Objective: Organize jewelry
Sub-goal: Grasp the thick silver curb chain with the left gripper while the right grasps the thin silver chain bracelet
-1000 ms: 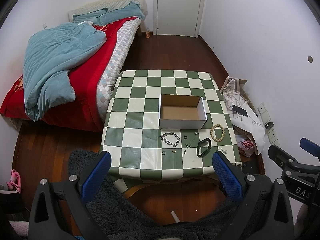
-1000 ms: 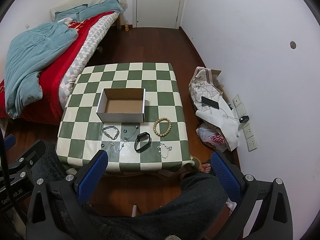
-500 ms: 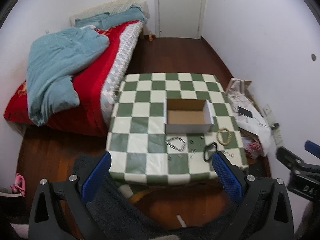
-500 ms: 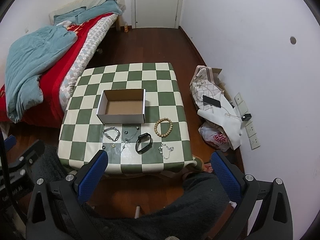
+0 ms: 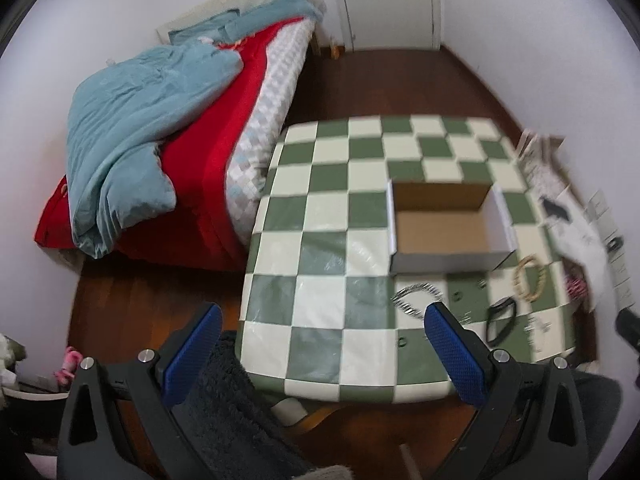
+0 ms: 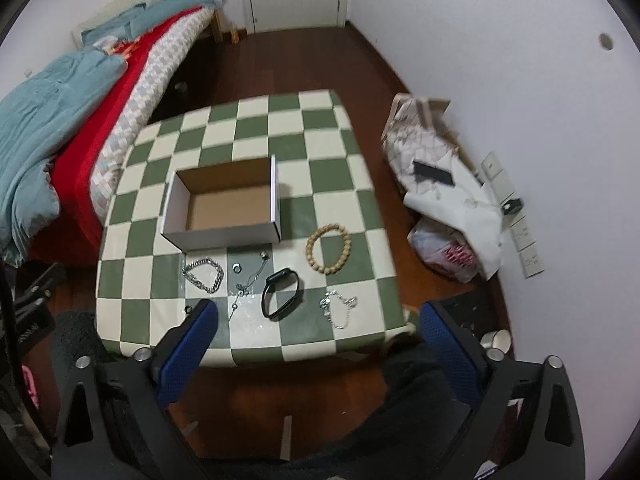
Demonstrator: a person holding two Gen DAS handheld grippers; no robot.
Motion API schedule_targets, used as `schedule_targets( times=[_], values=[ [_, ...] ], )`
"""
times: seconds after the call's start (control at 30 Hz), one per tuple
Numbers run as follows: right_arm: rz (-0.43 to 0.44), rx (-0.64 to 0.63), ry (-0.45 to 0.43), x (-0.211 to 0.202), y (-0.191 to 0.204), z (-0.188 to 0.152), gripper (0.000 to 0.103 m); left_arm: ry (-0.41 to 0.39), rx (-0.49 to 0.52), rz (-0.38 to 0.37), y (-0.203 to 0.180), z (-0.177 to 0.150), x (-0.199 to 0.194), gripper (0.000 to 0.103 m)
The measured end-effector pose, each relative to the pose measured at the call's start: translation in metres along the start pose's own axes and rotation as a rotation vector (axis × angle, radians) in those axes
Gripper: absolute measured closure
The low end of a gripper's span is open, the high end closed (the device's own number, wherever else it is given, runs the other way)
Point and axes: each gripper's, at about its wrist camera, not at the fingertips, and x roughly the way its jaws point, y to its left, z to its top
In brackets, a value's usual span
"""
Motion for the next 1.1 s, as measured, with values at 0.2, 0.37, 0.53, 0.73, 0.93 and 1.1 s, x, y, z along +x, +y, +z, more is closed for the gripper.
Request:
schedule_targets(
  times=[0.2,0.37,0.53,0.73,0.93,1.1],
  values=[
    [-0.058,0.043,0.104,0.075,-0.015,0.002,0.029,0.093,0.040,0.017,-0.012,-0.009,0.055,0.000],
    [-0.088,0.116,0.198,0.139,-0.046,-0.005,0.034,0.177,0.077,0.015,-0.028,-0.022,0.099,0.000],
    [-0.094,0.161,0.293,0.193,-0.065,-0.019,0.034,0.268,0.097,-0.010,-0.043,-0.034,0.138,0.000],
    [-0.081,0.158,0.356,0.231,-0.063,-0.029,0.034,0.329,0.051,-0.057,-0.049,-0.030,0.173,0.001],
    [-0.107,0.149,0.372,0.252,-0.055,-0.028,0.034,0.331,0.030,-0.076,-0.057,-0.012,0.202,0.016],
    [-0.117,0.138,0.355,0.255,-0.055,-0.019,0.034,0.332,0.059,-0.098,-0.070,-0.007,0.215,0.019]
  ],
)
